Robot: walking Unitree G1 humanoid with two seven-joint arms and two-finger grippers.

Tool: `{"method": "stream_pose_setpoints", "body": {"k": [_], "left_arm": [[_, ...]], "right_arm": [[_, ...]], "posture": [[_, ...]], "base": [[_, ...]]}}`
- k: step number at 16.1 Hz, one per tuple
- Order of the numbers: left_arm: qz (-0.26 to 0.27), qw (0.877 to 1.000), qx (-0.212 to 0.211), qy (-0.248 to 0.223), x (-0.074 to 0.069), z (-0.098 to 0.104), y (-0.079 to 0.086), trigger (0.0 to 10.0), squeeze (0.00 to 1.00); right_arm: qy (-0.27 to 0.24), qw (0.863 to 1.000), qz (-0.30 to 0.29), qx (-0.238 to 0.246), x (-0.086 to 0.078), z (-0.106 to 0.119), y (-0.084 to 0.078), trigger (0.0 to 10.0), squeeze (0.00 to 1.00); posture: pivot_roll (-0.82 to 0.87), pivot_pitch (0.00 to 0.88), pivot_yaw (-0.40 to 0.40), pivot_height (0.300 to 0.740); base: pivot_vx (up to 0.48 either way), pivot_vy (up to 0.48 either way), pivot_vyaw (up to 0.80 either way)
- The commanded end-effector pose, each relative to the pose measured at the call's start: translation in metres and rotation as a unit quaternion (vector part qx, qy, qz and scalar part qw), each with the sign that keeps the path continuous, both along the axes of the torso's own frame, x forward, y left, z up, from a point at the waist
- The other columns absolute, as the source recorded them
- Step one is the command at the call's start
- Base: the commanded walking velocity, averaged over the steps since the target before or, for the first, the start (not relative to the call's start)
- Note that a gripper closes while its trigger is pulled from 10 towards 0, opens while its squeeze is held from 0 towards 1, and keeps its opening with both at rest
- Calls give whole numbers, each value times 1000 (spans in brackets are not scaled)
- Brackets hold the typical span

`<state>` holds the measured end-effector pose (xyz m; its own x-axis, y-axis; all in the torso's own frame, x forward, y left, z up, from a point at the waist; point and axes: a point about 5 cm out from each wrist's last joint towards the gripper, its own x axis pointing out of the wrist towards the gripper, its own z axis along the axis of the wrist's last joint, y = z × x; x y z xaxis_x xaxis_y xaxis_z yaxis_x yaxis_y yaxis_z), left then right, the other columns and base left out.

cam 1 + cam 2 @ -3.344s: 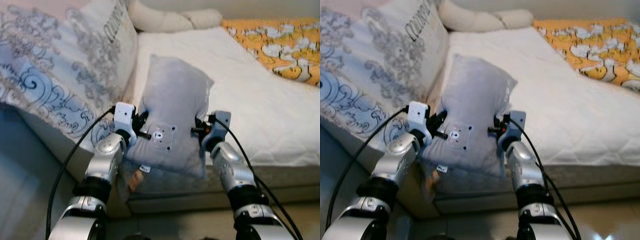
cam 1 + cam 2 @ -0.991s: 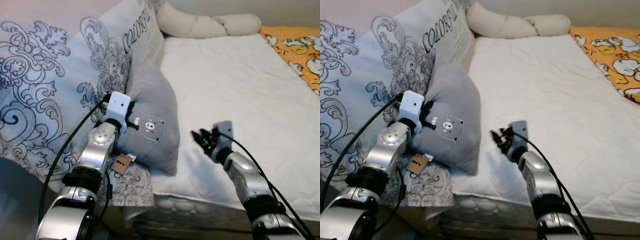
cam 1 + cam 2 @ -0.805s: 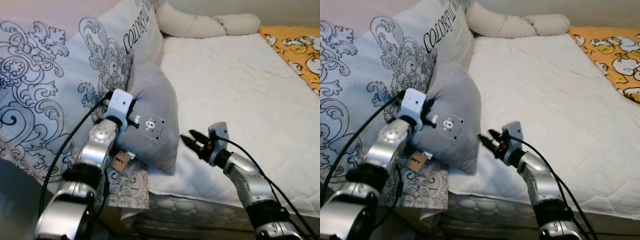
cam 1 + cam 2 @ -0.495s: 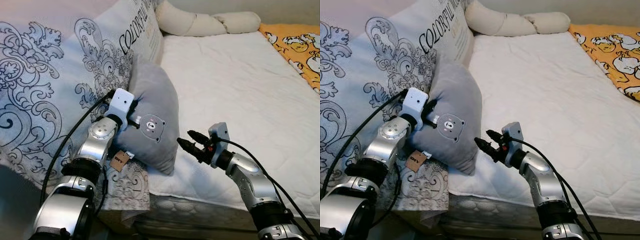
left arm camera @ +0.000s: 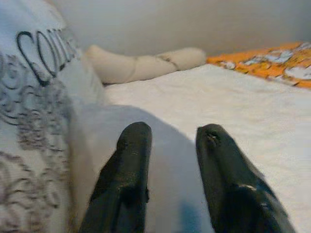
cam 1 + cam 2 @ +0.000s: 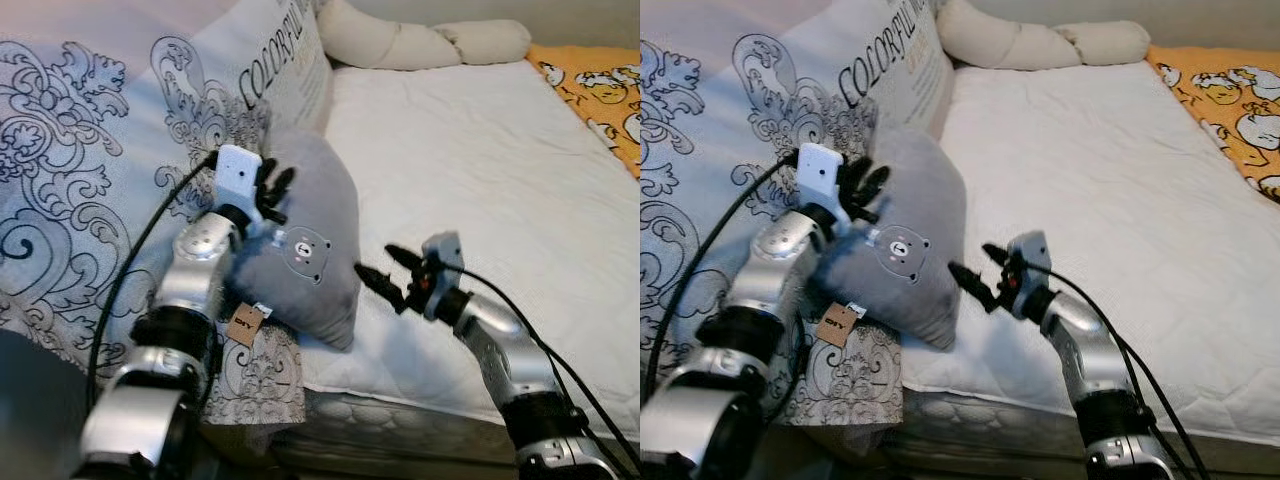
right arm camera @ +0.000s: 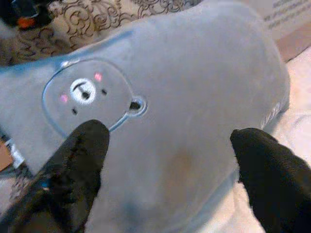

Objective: Clean up the room

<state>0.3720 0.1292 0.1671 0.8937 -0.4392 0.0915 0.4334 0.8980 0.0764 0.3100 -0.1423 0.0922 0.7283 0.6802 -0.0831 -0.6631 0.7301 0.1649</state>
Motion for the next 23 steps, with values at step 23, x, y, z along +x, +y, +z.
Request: {"method": "stream_pose_setpoints", "body": {"k": [23], "left_arm": [[105,989,4,108,-39,-72,28,10000,1000]], "right_arm": [[-16,950,-311,-7,22,-12,-7,10000,1000]], "posture": [[-55,0,58,740]], "base": [[0,-456,0]]}}
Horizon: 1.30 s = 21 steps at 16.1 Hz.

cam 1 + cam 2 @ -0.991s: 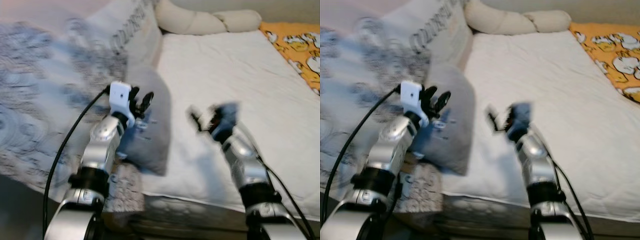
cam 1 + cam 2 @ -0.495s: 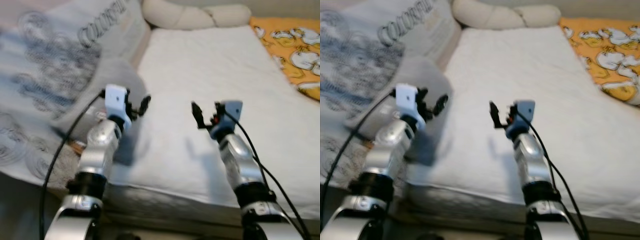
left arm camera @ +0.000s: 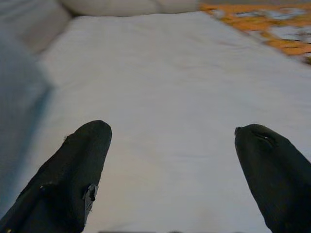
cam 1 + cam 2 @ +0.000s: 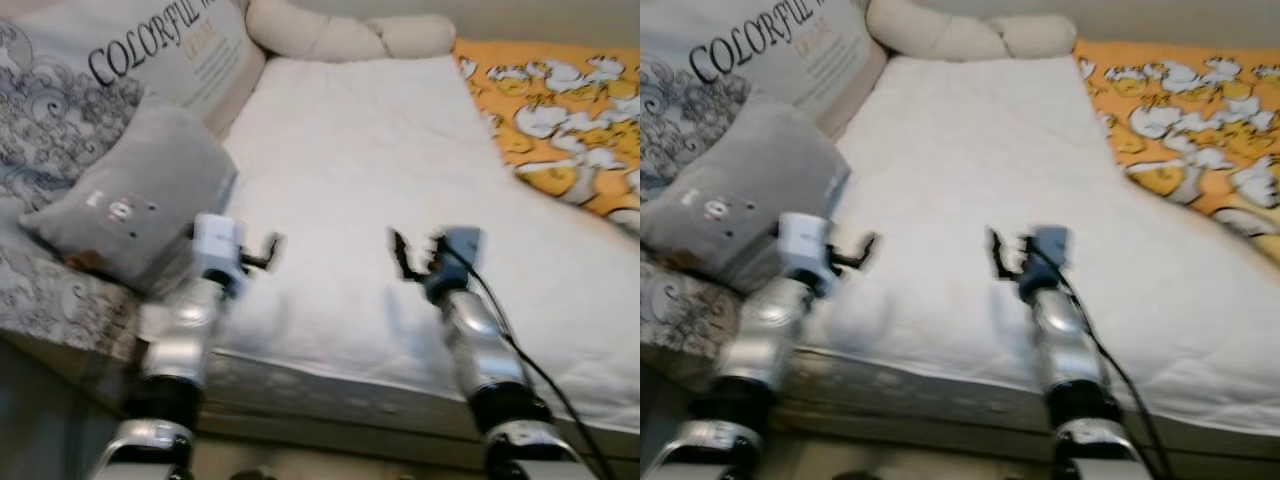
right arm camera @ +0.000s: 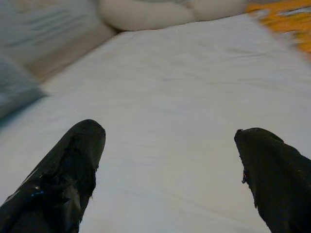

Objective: Clean up the room

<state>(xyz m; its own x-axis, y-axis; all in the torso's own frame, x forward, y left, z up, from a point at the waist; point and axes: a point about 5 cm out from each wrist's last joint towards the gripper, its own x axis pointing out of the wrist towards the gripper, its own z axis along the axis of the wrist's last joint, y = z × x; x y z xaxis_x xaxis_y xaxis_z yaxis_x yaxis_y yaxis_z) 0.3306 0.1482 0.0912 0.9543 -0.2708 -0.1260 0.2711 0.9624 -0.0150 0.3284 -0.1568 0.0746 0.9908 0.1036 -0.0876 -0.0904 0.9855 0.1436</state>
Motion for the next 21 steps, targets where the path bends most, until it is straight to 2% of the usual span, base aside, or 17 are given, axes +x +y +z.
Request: {"method": "stream_pose_setpoints", "body": {"k": [1,9,21], "left_arm": [[14,1000,8,-11,3,6,8,10000,1000],[8,1000,9,-14,4,7,5,10000,1000],[1,1000,13,-22,1,6,4,10000,1000]], "right_arm": [[-15,1000,5,-1,4,7,7,10000,1000],[-6,1000,-22,-8,5,4,-2,10000,1000],[-4,999,-25,-18,0,-2,-5,10000,1000]], "posture": [[-56,0,58,740],[-58,0,62,740],[-60,0,68,740]], "base": [[0,-480,0],[0,-480,0],[0,-412,0]]}}
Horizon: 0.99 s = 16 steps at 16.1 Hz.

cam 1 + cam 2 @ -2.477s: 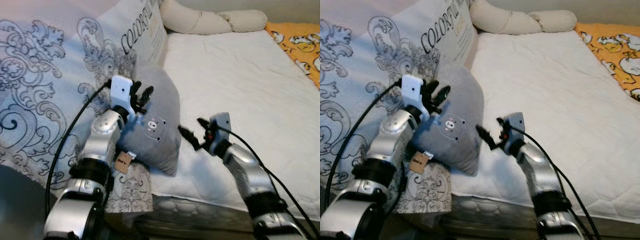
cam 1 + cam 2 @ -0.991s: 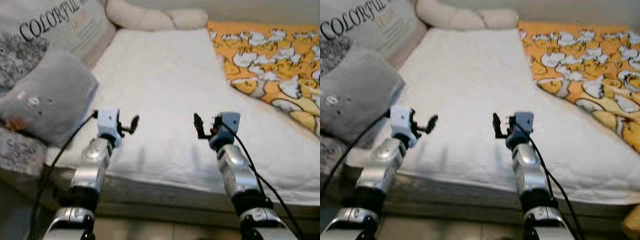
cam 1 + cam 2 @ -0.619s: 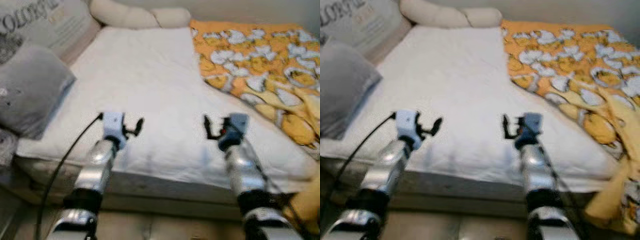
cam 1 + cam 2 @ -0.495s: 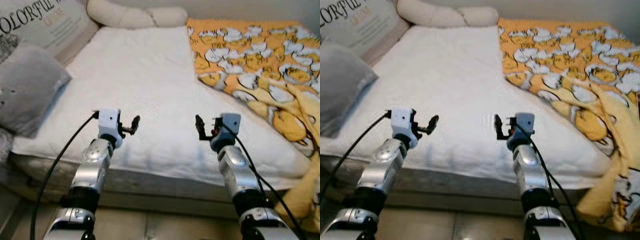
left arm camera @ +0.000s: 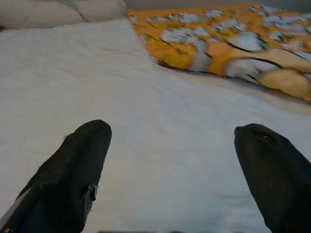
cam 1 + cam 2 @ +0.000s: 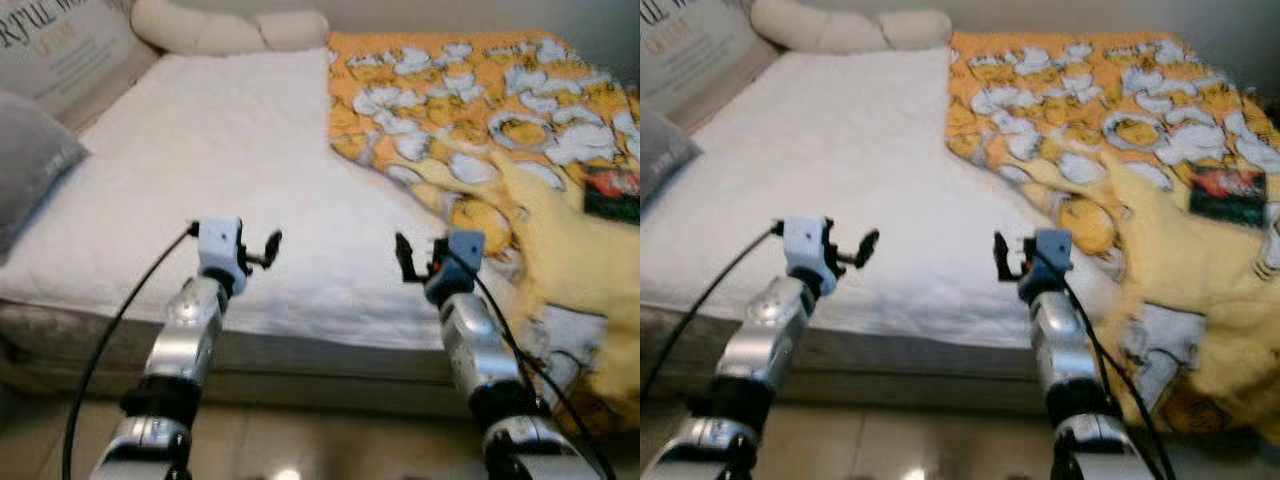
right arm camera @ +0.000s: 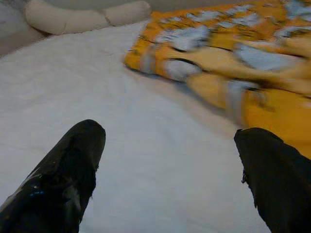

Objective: Clean up the room

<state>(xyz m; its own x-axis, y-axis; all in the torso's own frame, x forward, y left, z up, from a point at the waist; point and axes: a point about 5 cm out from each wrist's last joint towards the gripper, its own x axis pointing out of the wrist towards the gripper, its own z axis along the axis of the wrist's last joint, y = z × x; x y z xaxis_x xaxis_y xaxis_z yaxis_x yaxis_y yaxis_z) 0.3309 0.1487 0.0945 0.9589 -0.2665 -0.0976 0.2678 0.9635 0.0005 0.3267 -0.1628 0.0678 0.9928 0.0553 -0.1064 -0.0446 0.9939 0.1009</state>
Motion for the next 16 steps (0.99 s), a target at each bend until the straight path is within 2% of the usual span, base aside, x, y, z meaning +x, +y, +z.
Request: {"method": "stream_pose_setpoints", "body": {"k": [1,16], "left_arm": [[-1,1000,9,-7,0,3,3,10000,1000],[-13,1000,11,-8,-1,2,1,10000,1000]], "right_arm": [[-12,1000,-4,3,2,4,1,10000,1000],[-14,1000,-3,-1,-2,1,1,10000,1000]], "posture": [[-60,0,70,740],[-69,0,78,740]], "base": [[0,-386,0],[0,-388,0]]}}
